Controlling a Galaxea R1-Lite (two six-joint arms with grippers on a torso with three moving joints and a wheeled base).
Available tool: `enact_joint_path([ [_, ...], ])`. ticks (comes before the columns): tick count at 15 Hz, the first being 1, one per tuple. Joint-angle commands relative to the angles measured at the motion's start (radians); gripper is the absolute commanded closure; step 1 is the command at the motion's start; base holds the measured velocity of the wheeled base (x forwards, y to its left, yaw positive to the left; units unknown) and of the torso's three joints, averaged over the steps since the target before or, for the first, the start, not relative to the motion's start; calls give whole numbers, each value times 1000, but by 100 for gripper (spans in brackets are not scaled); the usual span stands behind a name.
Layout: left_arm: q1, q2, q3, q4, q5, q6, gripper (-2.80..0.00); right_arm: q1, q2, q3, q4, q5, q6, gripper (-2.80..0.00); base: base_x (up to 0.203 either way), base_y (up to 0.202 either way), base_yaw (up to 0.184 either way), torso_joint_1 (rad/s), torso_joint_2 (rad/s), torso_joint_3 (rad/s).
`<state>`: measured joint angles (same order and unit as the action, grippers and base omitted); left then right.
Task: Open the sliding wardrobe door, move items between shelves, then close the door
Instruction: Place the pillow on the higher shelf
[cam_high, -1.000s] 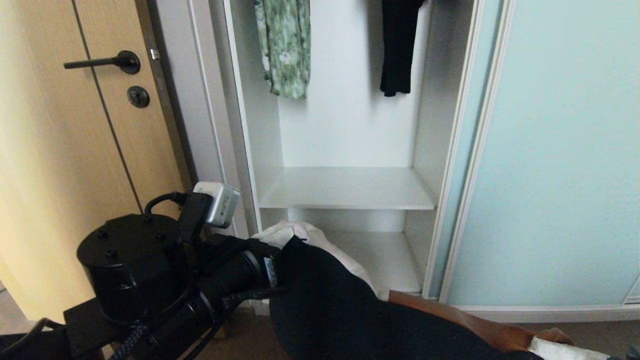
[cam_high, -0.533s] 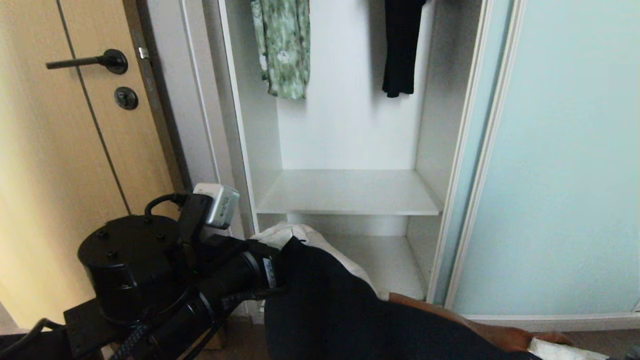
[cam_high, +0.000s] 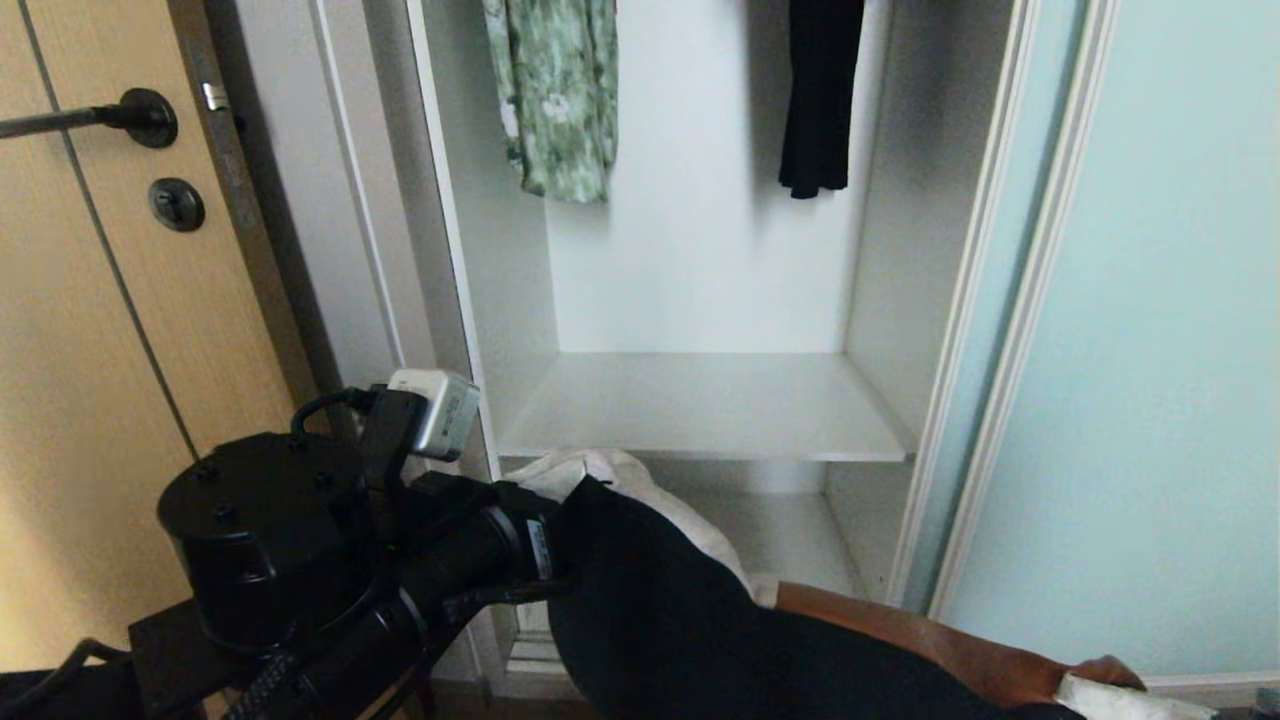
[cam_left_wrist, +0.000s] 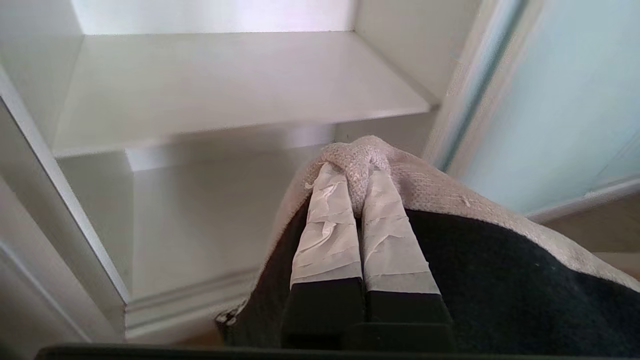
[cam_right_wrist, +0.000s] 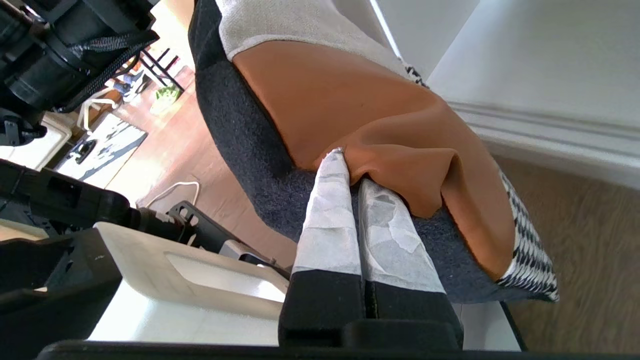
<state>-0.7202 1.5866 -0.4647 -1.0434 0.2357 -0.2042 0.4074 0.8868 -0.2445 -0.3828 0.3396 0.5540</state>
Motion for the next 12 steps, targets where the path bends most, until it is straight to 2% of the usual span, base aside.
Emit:
enact_joint_path([
  [1,-1,4,0,-6,2,-1,0,1,4,1,-2,3,3,0,192,0,0,2,-2,7],
  [10,-1,6,15,-4,-6,3,0,2,7,-7,-2,3,3,0,196,0,1,1,3,2],
  [12,-12,-6,14,-4,-2,11,0,1,1,-29,-2,1,1,0,120,0,-1,7,5,1],
])
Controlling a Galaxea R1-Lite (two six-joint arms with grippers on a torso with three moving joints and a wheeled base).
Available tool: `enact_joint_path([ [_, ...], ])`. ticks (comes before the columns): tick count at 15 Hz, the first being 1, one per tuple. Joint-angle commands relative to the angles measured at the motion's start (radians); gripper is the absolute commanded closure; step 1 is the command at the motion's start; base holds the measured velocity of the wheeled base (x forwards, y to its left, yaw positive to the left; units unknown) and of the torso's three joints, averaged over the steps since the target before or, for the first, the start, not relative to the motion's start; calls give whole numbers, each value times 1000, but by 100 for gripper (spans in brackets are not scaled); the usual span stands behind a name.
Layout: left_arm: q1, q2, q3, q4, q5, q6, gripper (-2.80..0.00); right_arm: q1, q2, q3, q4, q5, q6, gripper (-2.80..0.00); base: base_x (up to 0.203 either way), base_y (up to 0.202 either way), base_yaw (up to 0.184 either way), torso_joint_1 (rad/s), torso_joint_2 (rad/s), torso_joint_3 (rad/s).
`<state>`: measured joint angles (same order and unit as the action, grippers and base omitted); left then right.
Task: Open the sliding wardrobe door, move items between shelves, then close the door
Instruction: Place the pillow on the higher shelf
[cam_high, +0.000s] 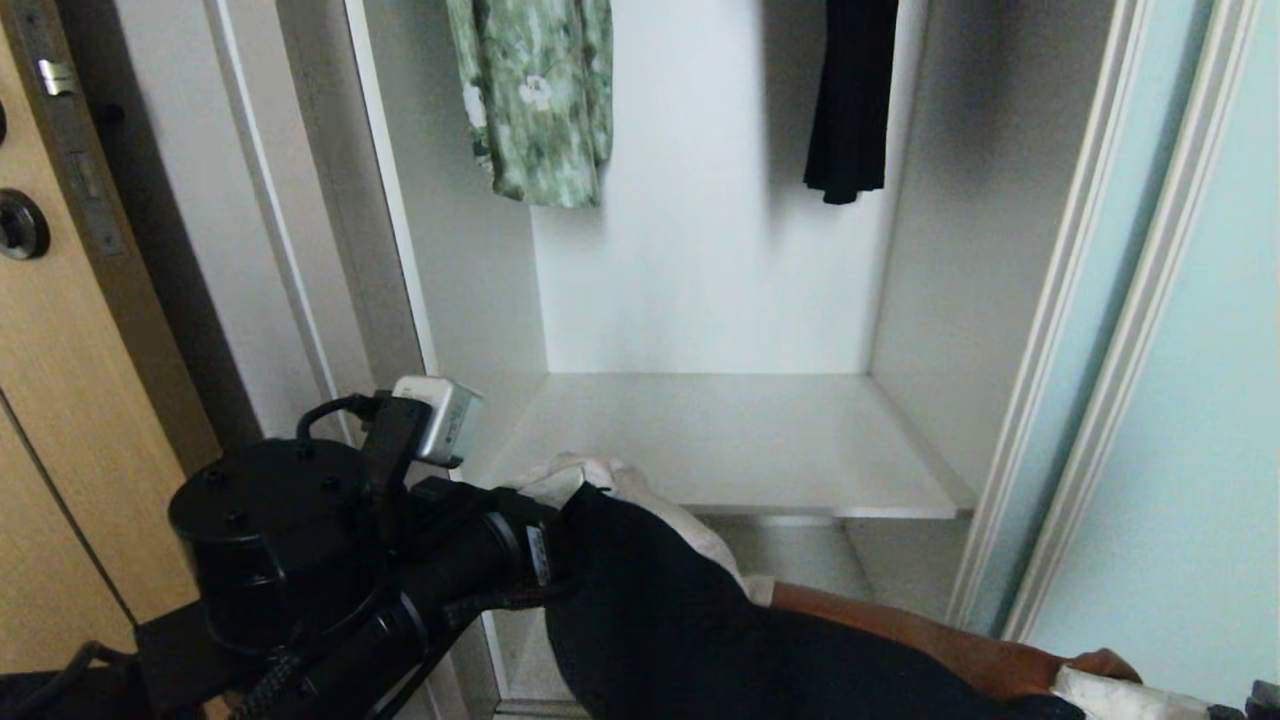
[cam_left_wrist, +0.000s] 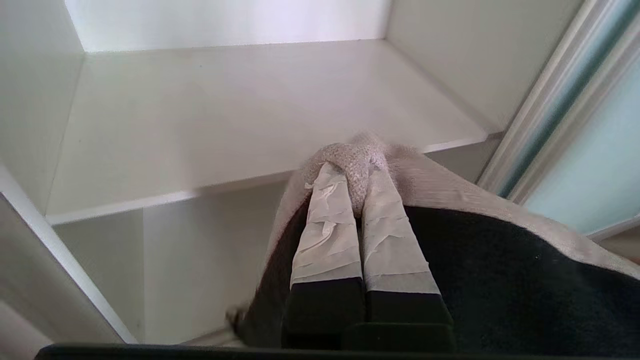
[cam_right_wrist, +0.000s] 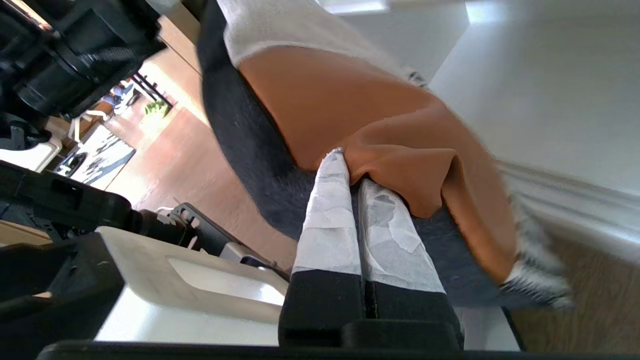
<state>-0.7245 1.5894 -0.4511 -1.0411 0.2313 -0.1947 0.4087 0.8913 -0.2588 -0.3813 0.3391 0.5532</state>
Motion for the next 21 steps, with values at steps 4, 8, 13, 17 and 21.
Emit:
enact_joint_path([
  [4,-9,-60,-21,-1,6,47,0,-2,-3,-66,-2,-5,8,0,0,0,0,0,0,0],
  [8,-8,-59,-79,6,9,68,0,-50,20,-179,16,-4,4,0,0,0,0,0,0,0],
  [13,2,-84,-317,198,9,79,0,-111,155,-481,97,-5,-8,0,0,0,0,0,0,0],
  [17,43,-51,-465,278,3,80,0,-133,249,-612,98,-3,-12,0,0,0,0,0,0,0],
  [21,105,78,-722,291,-2,82,0,-178,421,-834,93,3,-18,0,0,0,0,0,0,0],
])
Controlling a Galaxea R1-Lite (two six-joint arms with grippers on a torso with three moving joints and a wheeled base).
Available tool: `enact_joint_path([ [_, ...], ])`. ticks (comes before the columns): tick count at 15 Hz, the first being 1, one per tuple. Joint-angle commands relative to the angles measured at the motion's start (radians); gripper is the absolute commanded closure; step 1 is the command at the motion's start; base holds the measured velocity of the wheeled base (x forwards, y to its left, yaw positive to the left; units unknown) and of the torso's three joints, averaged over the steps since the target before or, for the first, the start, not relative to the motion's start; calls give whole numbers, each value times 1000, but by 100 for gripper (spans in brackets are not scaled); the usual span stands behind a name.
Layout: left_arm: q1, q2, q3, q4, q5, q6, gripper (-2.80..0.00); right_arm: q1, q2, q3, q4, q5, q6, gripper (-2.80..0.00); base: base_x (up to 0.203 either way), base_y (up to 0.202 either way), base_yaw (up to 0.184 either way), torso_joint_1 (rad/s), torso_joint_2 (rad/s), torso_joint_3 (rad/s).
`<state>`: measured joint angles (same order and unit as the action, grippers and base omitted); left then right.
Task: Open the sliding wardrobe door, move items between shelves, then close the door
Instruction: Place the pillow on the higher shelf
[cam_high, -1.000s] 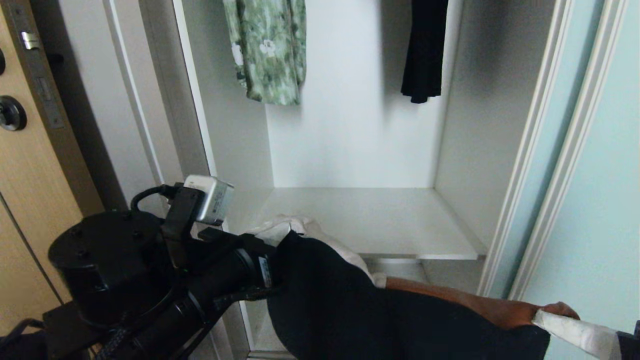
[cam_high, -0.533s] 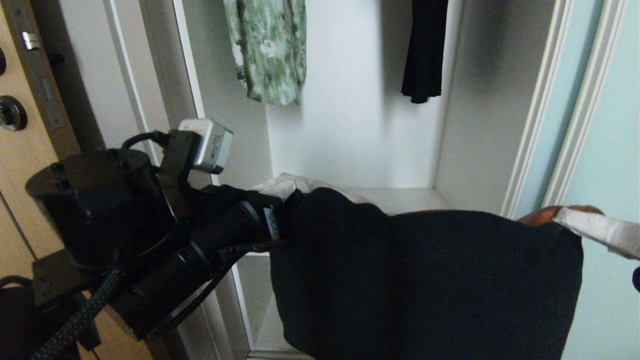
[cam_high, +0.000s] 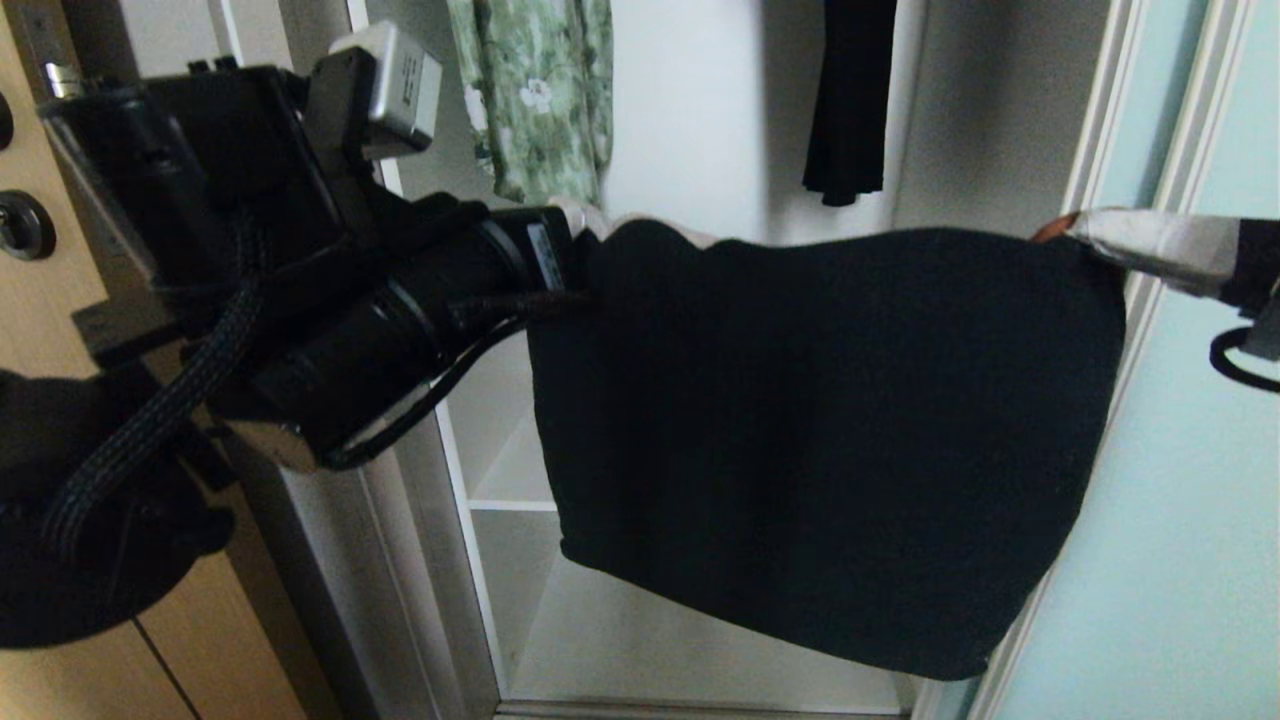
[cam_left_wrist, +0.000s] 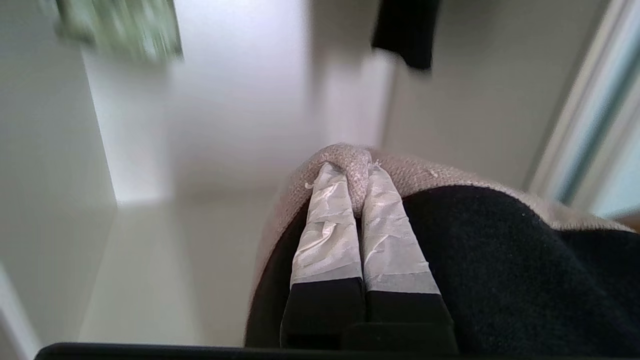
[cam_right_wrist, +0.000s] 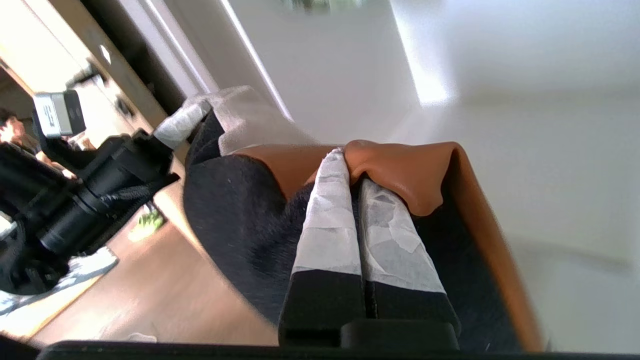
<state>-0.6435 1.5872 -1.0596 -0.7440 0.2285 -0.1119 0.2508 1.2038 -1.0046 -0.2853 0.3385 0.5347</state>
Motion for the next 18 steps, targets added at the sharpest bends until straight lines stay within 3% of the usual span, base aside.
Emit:
enact_joint_path([
  [1,39,131,-191,-5,0,-1,0,-33,153,-137,-5,5,0,0,0,0,0,0,0,0],
  [4,85,297,-410,-3,-1,-1,0,-54,282,-235,-35,9,1,0,0,0,0,0,0,0],
  [11,214,686,-855,-4,-6,0,0,-84,711,-483,-275,8,6,0,0,0,0,0,0,0],
  [13,254,744,-872,-19,-58,-1,0,-92,830,-582,-324,5,7,0,0,0,0,0,0,0],
  [15,273,785,-872,-49,-70,-2,0,-104,937,-657,-378,3,7,0,0,0,0,0,0,0],
  [18,285,816,-806,-97,-78,-3,0,-120,1040,-635,-487,7,5,0,0,0,0,0,0,0],
])
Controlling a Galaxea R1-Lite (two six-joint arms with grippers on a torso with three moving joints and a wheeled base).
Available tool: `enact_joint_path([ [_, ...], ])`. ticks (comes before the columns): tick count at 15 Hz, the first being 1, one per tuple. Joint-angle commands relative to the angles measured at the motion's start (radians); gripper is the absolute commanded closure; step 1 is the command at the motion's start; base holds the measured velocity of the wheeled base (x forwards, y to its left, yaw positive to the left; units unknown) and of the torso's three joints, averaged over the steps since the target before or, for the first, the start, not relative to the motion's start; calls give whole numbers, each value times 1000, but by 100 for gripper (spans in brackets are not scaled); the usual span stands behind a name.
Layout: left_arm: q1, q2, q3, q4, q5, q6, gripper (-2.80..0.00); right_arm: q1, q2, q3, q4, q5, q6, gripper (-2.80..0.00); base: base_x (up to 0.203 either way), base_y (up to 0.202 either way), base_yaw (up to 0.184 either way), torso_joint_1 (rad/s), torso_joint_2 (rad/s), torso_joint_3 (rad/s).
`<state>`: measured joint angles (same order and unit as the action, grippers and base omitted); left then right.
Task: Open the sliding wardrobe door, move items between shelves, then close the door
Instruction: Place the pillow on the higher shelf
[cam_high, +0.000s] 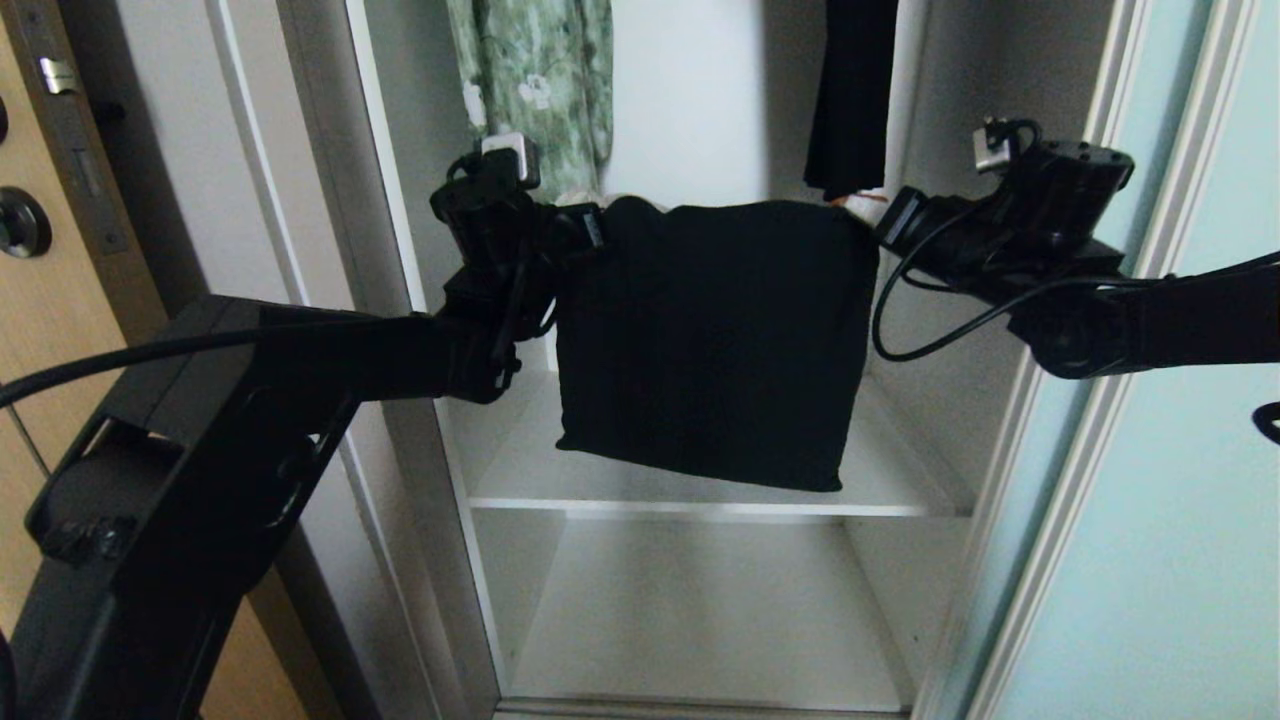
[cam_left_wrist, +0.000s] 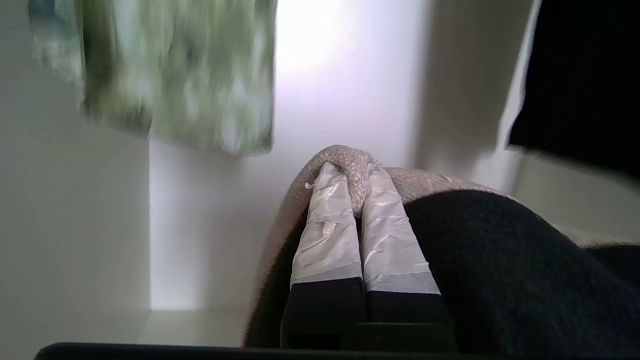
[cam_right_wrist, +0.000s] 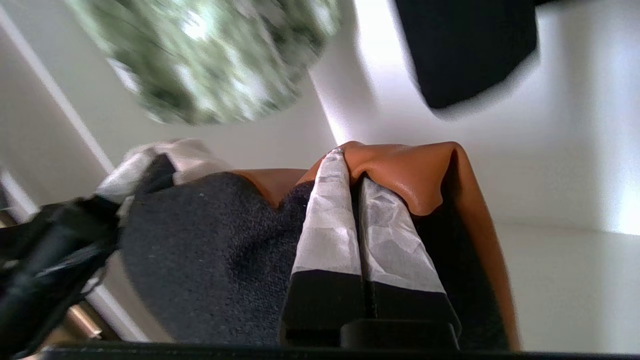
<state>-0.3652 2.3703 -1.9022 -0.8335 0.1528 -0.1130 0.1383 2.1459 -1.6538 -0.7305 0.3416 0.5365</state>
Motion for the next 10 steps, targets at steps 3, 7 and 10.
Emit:
enact_joint_path([
  [3,8,31,52,5,-10,-13,0,-12,100,134,-144,18,6,0,0,0,0,0,0,0],
  [7,6,8,93,8,-33,-16,0,-56,33,283,-254,139,8,0,0,0,0,0,0,0],
  [10,2,-118,288,4,-85,-39,0,-82,-60,443,-314,232,10,0,0,0,0,0,0,0],
])
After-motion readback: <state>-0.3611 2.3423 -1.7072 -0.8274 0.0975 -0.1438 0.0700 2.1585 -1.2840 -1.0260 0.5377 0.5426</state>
